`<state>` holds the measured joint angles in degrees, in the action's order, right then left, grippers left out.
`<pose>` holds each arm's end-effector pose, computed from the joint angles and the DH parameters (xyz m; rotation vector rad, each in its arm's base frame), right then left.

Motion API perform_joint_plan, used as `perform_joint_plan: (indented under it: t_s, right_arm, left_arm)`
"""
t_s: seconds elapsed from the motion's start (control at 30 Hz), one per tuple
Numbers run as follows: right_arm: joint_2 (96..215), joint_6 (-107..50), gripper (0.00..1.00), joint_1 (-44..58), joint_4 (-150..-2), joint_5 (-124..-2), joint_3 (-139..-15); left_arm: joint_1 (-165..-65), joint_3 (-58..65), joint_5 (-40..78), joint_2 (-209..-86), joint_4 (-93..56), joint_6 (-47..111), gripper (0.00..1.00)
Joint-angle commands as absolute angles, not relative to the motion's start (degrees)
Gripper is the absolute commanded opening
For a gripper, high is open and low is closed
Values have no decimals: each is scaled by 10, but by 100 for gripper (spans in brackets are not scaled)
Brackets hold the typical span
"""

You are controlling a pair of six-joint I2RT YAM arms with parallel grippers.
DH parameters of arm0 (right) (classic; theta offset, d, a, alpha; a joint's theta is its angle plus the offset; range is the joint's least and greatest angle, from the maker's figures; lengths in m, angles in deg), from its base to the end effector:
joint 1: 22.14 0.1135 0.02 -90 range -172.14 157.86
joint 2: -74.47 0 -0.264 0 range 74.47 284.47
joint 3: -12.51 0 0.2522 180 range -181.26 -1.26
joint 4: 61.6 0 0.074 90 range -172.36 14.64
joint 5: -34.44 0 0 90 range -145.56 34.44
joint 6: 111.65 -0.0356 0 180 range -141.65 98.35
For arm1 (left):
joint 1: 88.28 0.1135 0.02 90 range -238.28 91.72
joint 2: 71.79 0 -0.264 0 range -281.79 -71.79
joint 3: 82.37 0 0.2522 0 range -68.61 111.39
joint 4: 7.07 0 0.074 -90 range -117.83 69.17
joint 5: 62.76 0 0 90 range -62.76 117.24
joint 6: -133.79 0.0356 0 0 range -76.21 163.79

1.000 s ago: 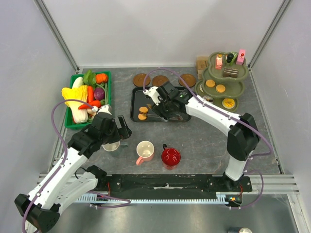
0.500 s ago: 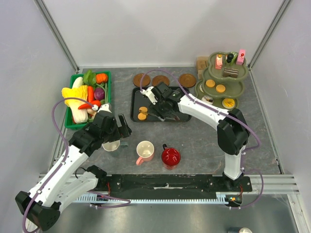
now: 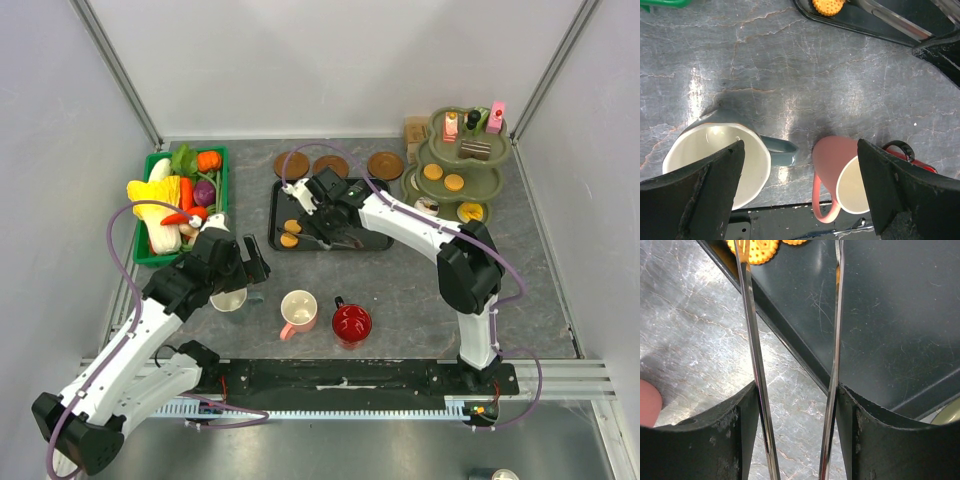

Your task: Serve the afternoon tea

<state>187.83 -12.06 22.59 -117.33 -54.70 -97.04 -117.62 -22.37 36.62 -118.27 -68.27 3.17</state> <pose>0.3072 0.3036 0.2446 -1.1928 2.3366 0.1968 0.1396 -0.0718 0.2832 -0.3144 2.4017 -0.3745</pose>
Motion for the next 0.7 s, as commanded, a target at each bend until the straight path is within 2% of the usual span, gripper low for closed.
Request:
perform_joint_plan:
  t_s: [0.0, 0.23, 0.53, 0.67]
  right_arm:
    - [1883, -122, 65, 229, -1167, -564, -999]
    - [1893, -143, 65, 229, -1191, -464, -1009]
    - [1913, -178, 63, 221, -1211, -408, -1040]
    - [1911, -183, 61, 215, -1212, -422, -1037]
  left_arm:
    - [-1175, -205, 385, -1189, -663, 36, 99]
    - [-1175, -207, 385, -1186, -659, 36, 99]
    - [-1175, -210, 388, -1168, -658, 39, 99]
    - [-1175, -210, 387, -1170, -658, 38, 99]
